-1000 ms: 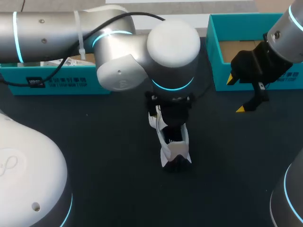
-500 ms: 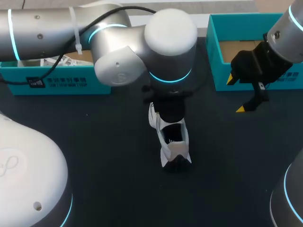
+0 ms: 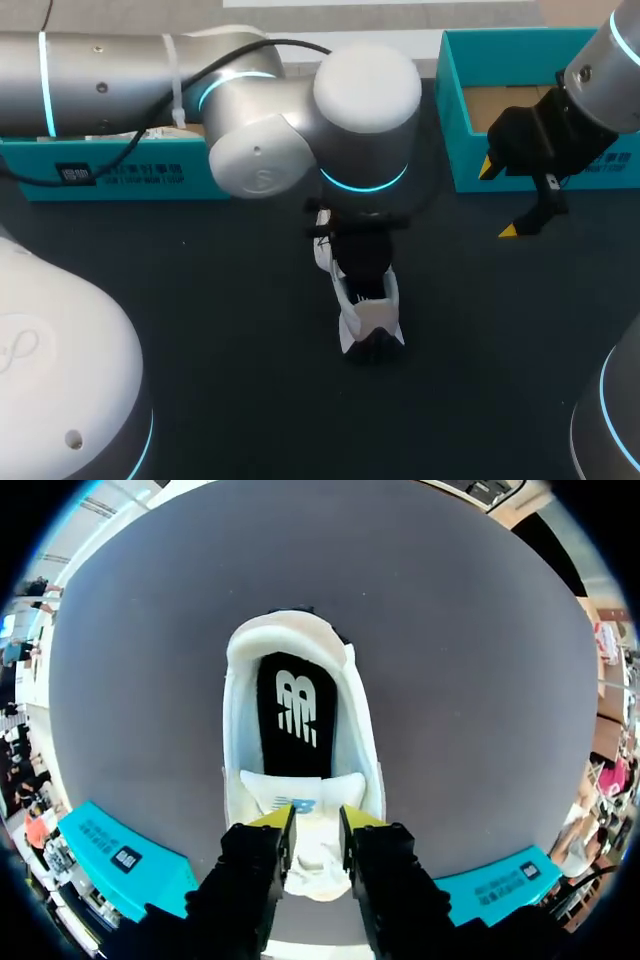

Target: Take the shoe out of the shoebox, open the shoe tongue, remove and reinsert the insole, then place the shoe into the shoebox

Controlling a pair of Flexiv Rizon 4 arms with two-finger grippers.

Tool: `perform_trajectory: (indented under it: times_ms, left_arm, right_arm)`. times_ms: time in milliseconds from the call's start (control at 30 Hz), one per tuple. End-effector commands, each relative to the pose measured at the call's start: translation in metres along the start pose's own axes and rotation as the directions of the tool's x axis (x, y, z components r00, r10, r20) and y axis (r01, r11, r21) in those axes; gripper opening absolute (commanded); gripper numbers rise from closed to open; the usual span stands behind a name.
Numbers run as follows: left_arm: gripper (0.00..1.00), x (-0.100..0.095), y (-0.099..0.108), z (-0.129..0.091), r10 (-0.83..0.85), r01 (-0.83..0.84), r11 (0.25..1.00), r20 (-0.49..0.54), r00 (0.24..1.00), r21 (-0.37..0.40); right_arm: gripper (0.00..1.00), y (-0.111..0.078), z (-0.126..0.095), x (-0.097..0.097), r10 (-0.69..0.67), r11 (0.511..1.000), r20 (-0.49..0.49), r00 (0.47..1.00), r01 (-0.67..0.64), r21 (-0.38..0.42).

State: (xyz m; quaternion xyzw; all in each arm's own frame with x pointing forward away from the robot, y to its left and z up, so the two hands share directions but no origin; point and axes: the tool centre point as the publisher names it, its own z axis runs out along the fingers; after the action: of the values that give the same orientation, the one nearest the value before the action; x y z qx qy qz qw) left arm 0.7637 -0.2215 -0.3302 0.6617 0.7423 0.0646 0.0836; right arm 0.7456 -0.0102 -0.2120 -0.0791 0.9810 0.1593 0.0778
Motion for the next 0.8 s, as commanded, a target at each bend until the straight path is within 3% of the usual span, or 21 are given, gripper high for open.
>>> perform_trajectory:
  times_ms: [33, 133, 800]
  left_arm:
    - [0.40, 0.002, 0.002, -0.010, -0.015, 0.015, 1.000, 0.005, 1.000, -0.008]
    - [0.46, 0.008, 0.005, -0.017, -0.044, 0.044, 0.999, 0.023, 0.999, -0.005]
    - [0.36, -0.007, -0.011, 0.008, -0.037, 0.036, 0.999, 0.015, 0.999, 0.037]
  right_arm:
    - [1.00, 0.001, 0.001, -0.001, 0.000, 1.000, -0.001, 1.000, 0.000, 0.003]
    - [1.00, 0.001, 0.001, -0.001, 0.000, 1.000, -0.001, 1.000, 0.000, 0.003]
    - [1.00, 0.001, 0.001, -0.001, 0.000, 1.000, -0.001, 1.000, 0.000, 0.003]
